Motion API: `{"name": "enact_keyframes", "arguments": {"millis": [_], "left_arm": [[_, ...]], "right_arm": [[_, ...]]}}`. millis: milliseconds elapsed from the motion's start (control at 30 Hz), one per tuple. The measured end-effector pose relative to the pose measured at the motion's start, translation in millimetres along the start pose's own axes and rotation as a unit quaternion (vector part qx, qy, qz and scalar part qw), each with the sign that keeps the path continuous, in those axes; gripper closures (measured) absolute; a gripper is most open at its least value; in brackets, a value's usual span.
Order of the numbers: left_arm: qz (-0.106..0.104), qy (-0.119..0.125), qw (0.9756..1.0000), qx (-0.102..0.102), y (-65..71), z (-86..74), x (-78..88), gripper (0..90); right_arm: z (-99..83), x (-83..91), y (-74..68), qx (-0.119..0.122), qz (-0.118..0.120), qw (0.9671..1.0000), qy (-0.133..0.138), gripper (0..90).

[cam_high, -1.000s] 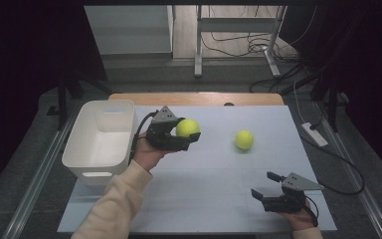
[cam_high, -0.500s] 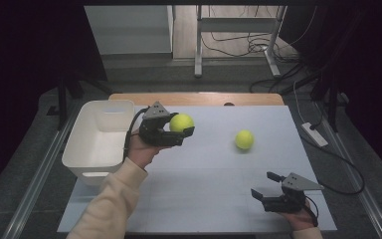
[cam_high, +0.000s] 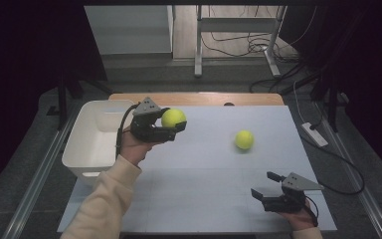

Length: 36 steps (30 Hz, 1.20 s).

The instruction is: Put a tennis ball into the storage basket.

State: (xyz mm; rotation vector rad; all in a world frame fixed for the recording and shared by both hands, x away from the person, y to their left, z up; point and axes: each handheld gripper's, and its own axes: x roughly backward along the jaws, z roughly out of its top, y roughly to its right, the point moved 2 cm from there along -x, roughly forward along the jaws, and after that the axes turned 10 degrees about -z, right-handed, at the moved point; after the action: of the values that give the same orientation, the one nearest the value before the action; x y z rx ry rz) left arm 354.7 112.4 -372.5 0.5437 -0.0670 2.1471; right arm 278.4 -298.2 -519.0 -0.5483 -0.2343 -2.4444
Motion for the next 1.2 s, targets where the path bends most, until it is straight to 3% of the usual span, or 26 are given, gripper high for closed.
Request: {"name": "enact_keyframes", "arguments": {"millis": [700,1200], "left_arm": [[0.036,0.008,0.9992,0.016,-24.0,3.0,26.0,26.7],[0.068,0.021,0.9970,0.031,-41.4,0.8,48.4,26.7]], "right_arm": [[0.3,-0.2,0.1,-0.001,-0.001,1.0000,-0.001,10.9],[0.2,-0.2,0.0,-0.001,-0.002,1.0000,-0.001,10.9]]}}
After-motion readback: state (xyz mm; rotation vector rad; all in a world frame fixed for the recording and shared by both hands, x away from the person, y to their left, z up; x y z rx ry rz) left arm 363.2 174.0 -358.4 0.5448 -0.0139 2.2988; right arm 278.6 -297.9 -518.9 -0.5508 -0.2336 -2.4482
